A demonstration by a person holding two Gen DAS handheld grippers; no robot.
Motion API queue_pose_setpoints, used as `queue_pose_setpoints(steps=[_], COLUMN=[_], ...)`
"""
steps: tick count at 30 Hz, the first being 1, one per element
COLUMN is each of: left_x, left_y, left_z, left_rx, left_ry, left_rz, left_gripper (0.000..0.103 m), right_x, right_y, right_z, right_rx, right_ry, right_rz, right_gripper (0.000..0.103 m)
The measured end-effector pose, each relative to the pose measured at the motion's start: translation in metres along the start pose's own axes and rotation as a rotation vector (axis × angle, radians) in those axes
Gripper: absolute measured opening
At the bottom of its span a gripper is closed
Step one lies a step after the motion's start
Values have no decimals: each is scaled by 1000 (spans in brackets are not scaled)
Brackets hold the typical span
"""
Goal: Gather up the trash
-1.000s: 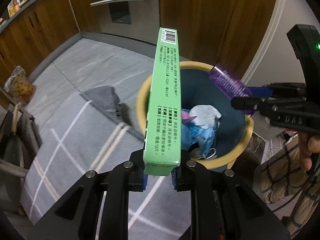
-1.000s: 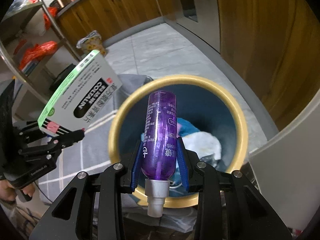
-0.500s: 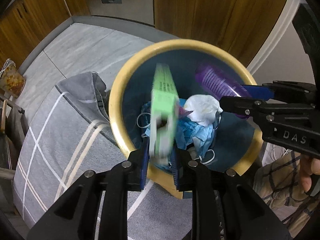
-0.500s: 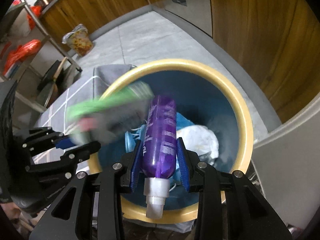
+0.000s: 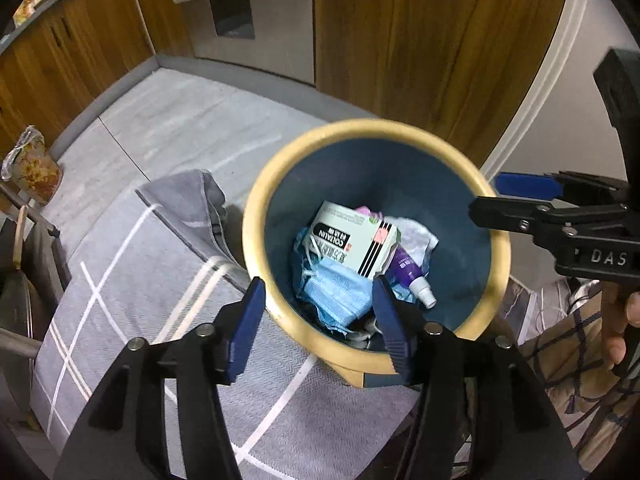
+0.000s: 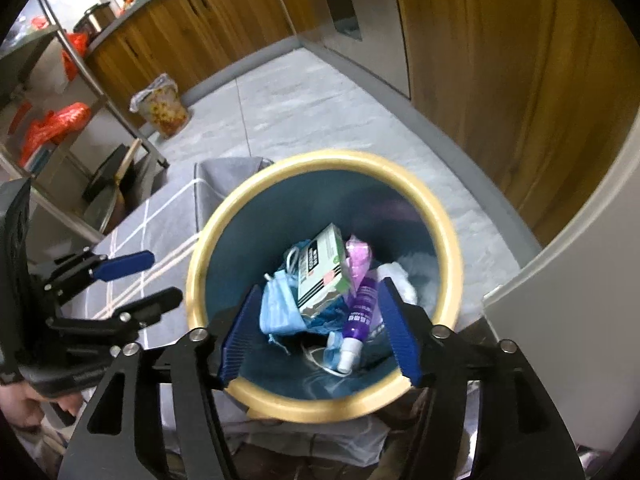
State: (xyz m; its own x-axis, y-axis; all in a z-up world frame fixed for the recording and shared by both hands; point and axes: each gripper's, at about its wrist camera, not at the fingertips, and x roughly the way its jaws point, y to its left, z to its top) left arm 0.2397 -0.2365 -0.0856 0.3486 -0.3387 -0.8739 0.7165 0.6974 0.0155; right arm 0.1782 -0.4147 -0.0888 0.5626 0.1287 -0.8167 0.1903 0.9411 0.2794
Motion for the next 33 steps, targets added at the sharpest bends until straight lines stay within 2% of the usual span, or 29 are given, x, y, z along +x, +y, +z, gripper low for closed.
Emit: queue_pose_setpoints(steps=[4, 6, 9, 16, 22, 28, 33], left_x=[-22, -38, -55, -93, -125, -141, -153], left_y=[-4, -8, -15, -28, -29, -29, -38], left_z=[-2, -6, -16, -37, -71, -101, -111], left_rx=[-12, -16, -55, -125, -231, -318, -340], left_ry=[-60, -113, -159, -230, -289, -318, -354], left_rz=[2, 3, -22, 4, 47, 98, 169], left_gripper=[74, 88, 97, 97, 97, 97, 97], right_x=[-30, -43, -65, -95, -118, -132, -141], right_y=[-1, 0, 1, 12, 28, 43, 46], right_z=[-8, -14, -29, -55, -69, -87, -101], right_rx=[-29, -46, -96, -198, -257, -292, -304], right_ry=[-70, -98, -152, -268, -363, -406, -421], right_rz=[-15, -18, -30, -26, -4, 1, 6], right_gripper=[75, 81, 86, 90, 94, 96, 97])
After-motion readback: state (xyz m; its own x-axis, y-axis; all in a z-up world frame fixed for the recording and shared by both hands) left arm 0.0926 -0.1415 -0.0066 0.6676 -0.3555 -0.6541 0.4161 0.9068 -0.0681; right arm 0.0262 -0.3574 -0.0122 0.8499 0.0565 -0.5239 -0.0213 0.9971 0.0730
